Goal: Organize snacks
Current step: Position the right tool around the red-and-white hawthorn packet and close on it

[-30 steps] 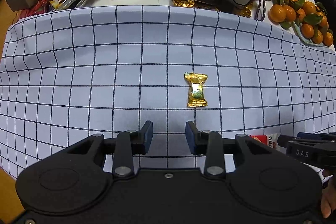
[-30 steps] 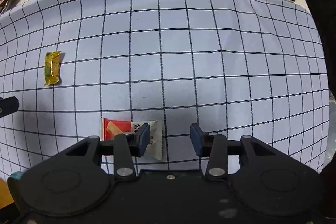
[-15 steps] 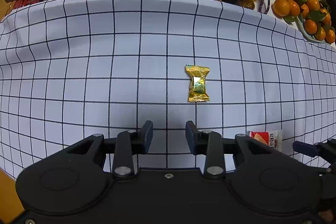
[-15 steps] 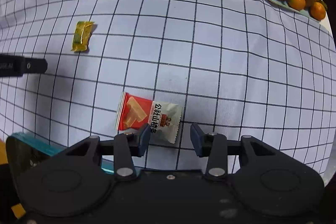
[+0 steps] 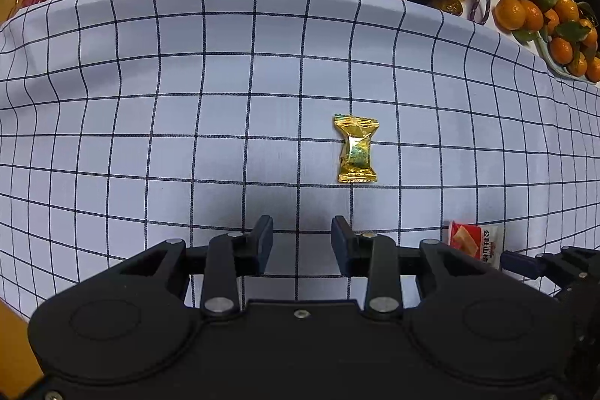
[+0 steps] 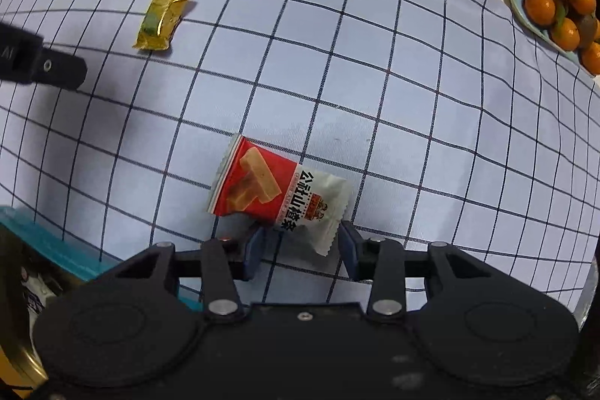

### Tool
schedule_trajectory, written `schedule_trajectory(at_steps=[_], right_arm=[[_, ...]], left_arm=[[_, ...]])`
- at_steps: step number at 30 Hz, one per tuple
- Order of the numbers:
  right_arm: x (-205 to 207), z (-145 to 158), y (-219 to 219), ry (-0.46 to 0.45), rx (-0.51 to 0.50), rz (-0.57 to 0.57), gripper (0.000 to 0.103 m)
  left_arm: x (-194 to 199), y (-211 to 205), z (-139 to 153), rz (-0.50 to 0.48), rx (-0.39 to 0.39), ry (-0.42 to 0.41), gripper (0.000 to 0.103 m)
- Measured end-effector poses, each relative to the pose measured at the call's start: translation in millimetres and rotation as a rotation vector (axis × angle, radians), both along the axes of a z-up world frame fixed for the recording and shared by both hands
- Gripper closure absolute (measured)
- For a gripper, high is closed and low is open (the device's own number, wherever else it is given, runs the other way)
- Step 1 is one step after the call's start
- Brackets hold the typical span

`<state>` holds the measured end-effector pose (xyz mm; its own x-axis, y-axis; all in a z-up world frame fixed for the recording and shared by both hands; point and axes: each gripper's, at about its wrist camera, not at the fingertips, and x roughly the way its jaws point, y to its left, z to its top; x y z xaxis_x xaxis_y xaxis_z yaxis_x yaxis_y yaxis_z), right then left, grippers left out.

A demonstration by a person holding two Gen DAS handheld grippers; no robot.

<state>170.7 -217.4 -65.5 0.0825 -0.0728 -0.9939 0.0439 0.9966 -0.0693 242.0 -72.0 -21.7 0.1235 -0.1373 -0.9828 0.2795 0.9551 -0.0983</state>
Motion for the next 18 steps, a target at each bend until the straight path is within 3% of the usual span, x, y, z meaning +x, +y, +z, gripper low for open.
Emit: schedule_trajectory(at_steps=[8, 10, 14, 18], right_arm=[[25, 2, -65, -0.022, 0.195, -0.372, 0.066], [25, 3, -80, -0.051, 0.197, -0.463, 0.065], [21, 8, -101, -0.103, 0.149, -0.572, 0.06], [19, 11, -123, -0.095, 0.286, -0.665, 0.061]], left_arm=[[0, 2, -1, 0.018, -0.007, 0.006, 0.059], [0, 2, -1, 0.02, -0.007, 0.005, 0.058], [1, 2, 0, 0.028, 0.003, -0.003, 0.059], [2, 4, -2, 0.058, 0.019, 0.0, 0.059]])
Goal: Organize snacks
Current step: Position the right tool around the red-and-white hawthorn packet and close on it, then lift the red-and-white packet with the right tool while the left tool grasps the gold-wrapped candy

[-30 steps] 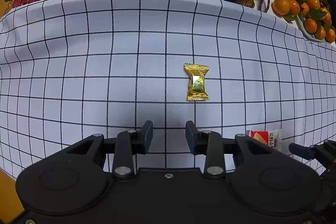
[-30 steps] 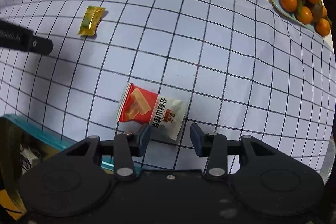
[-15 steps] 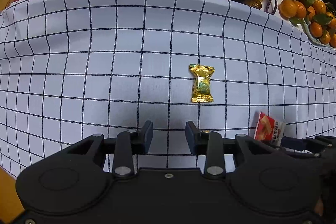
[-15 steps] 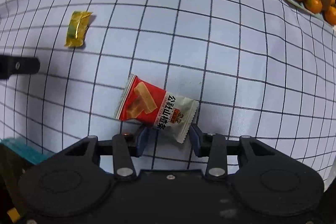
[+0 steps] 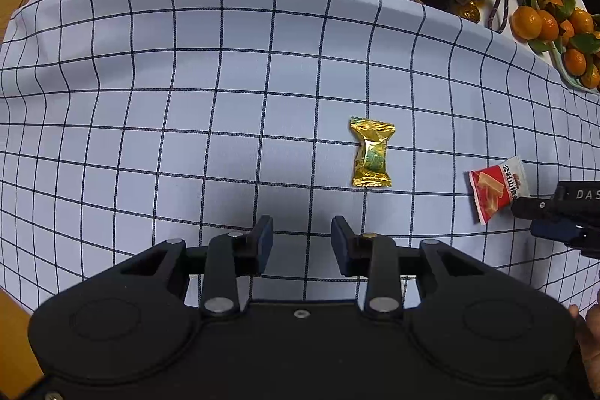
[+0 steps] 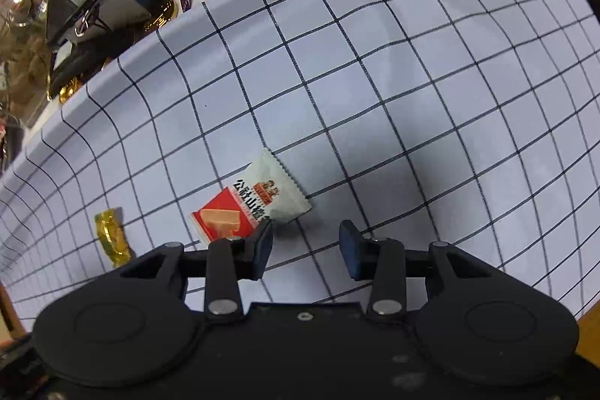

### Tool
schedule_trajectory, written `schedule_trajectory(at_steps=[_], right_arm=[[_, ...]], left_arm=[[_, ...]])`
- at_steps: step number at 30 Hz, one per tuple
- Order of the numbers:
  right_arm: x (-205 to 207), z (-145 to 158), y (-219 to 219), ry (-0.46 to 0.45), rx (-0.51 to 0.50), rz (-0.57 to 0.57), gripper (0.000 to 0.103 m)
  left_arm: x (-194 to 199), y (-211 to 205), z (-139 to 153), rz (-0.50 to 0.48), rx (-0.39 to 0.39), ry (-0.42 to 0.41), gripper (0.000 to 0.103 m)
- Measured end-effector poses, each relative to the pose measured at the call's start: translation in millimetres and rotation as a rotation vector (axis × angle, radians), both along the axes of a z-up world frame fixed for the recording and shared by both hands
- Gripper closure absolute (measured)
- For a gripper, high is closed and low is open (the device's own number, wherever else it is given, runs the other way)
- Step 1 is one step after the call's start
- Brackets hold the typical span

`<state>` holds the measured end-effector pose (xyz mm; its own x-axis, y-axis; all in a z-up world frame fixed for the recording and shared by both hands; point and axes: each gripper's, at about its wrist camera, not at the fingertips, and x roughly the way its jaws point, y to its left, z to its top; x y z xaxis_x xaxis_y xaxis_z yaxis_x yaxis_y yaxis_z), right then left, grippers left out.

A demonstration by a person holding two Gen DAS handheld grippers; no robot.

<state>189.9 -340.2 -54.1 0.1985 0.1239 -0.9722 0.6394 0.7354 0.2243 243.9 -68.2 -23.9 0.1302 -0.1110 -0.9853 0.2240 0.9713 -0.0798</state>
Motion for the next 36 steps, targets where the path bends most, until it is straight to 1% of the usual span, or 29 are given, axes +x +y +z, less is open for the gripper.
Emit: schedule_trajectory(at_steps=[3, 5, 7, 9, 11, 13, 17, 21, 22, 24, 25, 26, 31, 36], right_arm=[[4, -2, -9, 0.02, 0.108, -0.038, 0.06], [8, -4, -7, 0.021, 0.157, -0.048, 0.06], [10, -6, 0, 0.025, 0.172, -0.073, 0.06], [15, -7, 5, 0.025, 0.165, -0.101, 0.06], [26, -9, 14, 0.013, 0.132, -0.115, 0.059], [33, -10, 29, 0.008, 0.075, -0.117, 0.057], [41, -8, 48, -0.009, -0.016, -0.085, 0.05], [50, -7, 70, 0.001, -0.119, -0.028, 0.05], [52, -8, 76, 0.003, -0.142, -0.015, 0.051], [51, -6, 84, -0.003, -0.186, 0.002, 0.056], [51, -6, 86, -0.008, -0.204, 0.002, 0.063], [51, -6, 91, -0.015, -0.22, 0.003, 0.066], [36, 3, 85, -0.027, -0.234, -0.001, 0.068], [17, 24, 70, -0.072, -0.224, -0.016, 0.068]], left_arm=[[-1, 1, -1, 0.009, 0.001, 0.006, 0.059], [-3, 0, 0, 0.003, -0.003, 0.006, 0.059], [-5, 0, 2, -0.007, -0.013, 0.005, 0.059], [-6, 0, 3, -0.012, -0.019, 0.004, 0.059], [-6, 1, 4, -0.016, -0.02, 0.003, 0.059], [-7, 4, 4, -0.013, -0.017, 0.002, 0.059], [-7, 8, 2, -0.004, -0.004, -0.001, 0.059], [-7, 12, 2, 0.014, -0.002, -0.004, 0.059], [-7, 13, 2, 0.017, -0.004, -0.005, 0.059], [-7, 13, 3, 0.021, -0.007, -0.009, 0.059], [-7, 13, 4, 0.023, -0.009, -0.011, 0.059], [-6, 12, 4, 0.024, -0.012, -0.015, 0.059], [0, 3, 5, 0.03, -0.037, -0.039, 0.059], [12, -16, 1, 0.034, -0.078, -0.071, 0.059]])
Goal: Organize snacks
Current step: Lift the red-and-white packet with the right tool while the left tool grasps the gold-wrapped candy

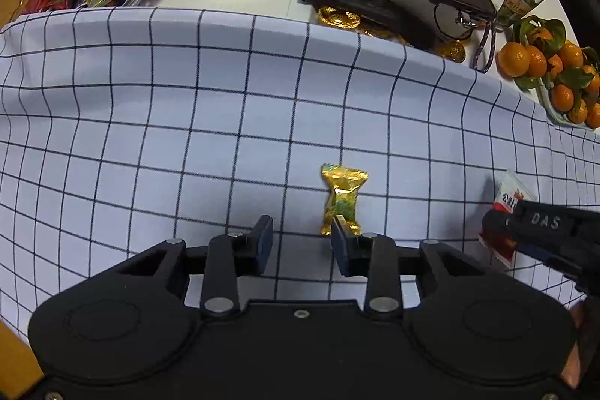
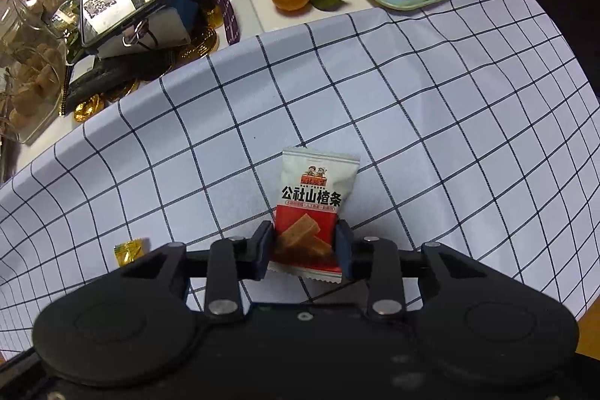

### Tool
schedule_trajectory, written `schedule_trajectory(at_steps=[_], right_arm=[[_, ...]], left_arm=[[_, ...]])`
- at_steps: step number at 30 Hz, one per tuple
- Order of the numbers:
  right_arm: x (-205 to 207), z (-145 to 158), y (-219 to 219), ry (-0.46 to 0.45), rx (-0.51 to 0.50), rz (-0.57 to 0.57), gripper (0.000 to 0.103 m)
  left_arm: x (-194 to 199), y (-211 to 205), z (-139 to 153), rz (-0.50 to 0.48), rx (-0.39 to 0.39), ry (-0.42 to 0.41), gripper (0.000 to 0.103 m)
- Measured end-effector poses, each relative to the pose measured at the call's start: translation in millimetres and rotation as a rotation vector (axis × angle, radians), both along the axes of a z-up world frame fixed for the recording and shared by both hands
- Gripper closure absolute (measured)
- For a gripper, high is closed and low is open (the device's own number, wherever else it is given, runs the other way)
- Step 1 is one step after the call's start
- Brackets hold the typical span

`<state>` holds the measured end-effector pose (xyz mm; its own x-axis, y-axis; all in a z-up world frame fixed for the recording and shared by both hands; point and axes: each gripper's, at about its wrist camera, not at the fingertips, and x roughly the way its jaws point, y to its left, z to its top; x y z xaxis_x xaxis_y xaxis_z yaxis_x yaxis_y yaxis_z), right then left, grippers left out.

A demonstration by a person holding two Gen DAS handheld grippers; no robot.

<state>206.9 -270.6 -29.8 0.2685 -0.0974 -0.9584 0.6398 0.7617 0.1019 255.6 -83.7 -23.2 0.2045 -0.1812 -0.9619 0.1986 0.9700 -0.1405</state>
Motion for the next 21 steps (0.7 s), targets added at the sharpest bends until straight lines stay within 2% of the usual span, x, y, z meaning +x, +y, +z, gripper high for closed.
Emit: schedule_trajectory(at_steps=[4, 9, 20, 21], right_arm=[[-11, 11, -12, -0.017, 0.032, -0.011, 0.068], [-24, 19, -17, -0.029, 0.005, -0.003, 0.068], [-36, 35, -10, -0.077, -0.092, 0.048, 0.068], [-36, 35, -10, -0.076, -0.086, 0.051, 0.068]], left_arm=[[6, -12, -3, 0.012, -0.048, -0.012, 0.059], [9, -22, -10, 0.021, -0.039, -0.025, 0.059], [15, -38, -29, -0.001, 0.056, -0.023, 0.059], [15, -38, -29, -0.001, 0.054, -0.023, 0.062]])
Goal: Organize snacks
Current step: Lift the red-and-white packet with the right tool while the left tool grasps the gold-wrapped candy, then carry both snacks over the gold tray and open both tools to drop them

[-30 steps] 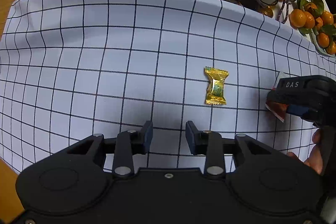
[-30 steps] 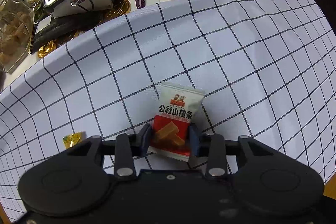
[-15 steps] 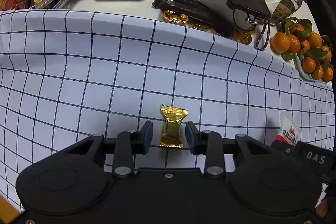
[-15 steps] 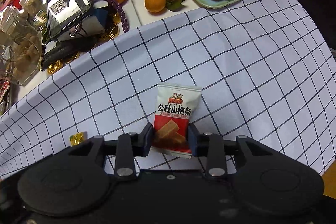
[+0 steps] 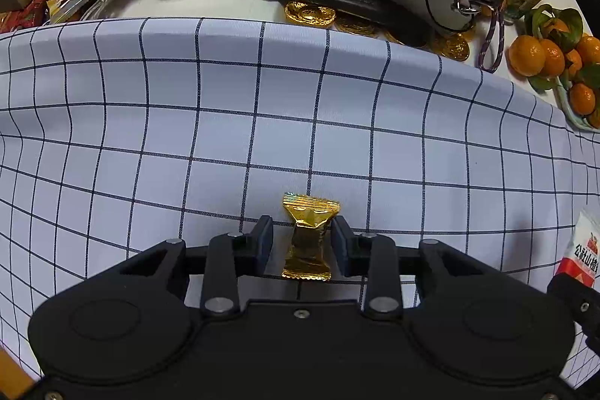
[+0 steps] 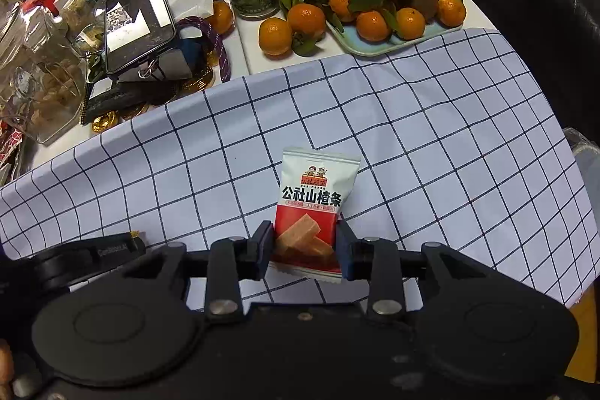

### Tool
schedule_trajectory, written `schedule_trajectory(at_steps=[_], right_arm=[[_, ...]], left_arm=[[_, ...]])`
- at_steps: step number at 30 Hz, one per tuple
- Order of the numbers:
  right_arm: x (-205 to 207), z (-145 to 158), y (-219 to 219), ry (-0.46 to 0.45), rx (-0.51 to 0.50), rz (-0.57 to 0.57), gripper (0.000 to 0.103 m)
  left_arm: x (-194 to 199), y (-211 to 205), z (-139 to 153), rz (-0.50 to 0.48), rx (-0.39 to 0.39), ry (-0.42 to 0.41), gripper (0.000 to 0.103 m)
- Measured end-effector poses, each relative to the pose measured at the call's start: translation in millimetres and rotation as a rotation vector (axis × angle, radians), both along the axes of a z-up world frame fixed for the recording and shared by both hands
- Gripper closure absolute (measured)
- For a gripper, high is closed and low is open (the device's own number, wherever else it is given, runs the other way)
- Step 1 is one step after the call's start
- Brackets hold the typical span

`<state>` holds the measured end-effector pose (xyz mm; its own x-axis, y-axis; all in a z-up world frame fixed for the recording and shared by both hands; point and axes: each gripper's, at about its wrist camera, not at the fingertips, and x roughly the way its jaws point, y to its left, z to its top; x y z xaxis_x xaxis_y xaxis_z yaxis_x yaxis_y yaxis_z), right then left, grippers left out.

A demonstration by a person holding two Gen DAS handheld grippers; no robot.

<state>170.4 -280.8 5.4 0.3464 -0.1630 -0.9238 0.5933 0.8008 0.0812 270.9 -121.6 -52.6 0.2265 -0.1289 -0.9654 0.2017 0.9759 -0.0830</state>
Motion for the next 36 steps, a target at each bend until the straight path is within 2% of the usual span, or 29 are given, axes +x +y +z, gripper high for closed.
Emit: schedule_trajectory(at_steps=[1, 2, 9, 13, 17, 23, 29, 36], right_arm=[[0, 0, 0, 0.0, 0.01, 0.001, 0.068], [0, -1, -1, 0.0, 0.023, 0.002, 0.068], [-4, 1, -6, -0.013, 0.097, 0.008, 0.068], [-10, 4, -12, -0.037, 0.16, 0.016, 0.067], [-15, 7, -15, -0.064, 0.167, 0.015, 0.067], [-31, 19, -13, -0.133, 0.131, 0.039, 0.067], [-65, 34, 4, -0.229, 0.014, 0.088, 0.067], [-134, 36, 28, -0.277, 0.046, 0.102, 0.067]], left_arm=[[0, 0, 0, 0.001, -0.002, 0.001, 0.076], [0, 1, 0, -0.003, -0.006, 0.004, 0.08], [-5, 5, 10, -0.015, 0.016, -0.021, 0.081], [-12, 14, 23, -0.012, -0.015, -0.018, 0.081], [-26, 26, 40, -0.024, -0.048, -0.021, 0.081], [-77, 42, 66, -0.045, -0.04, -0.078, 0.081], [-147, 67, 71, -0.046, -0.05, -0.046, 0.081], [-212, 91, 71, -0.052, -0.06, -0.04, 0.081]])
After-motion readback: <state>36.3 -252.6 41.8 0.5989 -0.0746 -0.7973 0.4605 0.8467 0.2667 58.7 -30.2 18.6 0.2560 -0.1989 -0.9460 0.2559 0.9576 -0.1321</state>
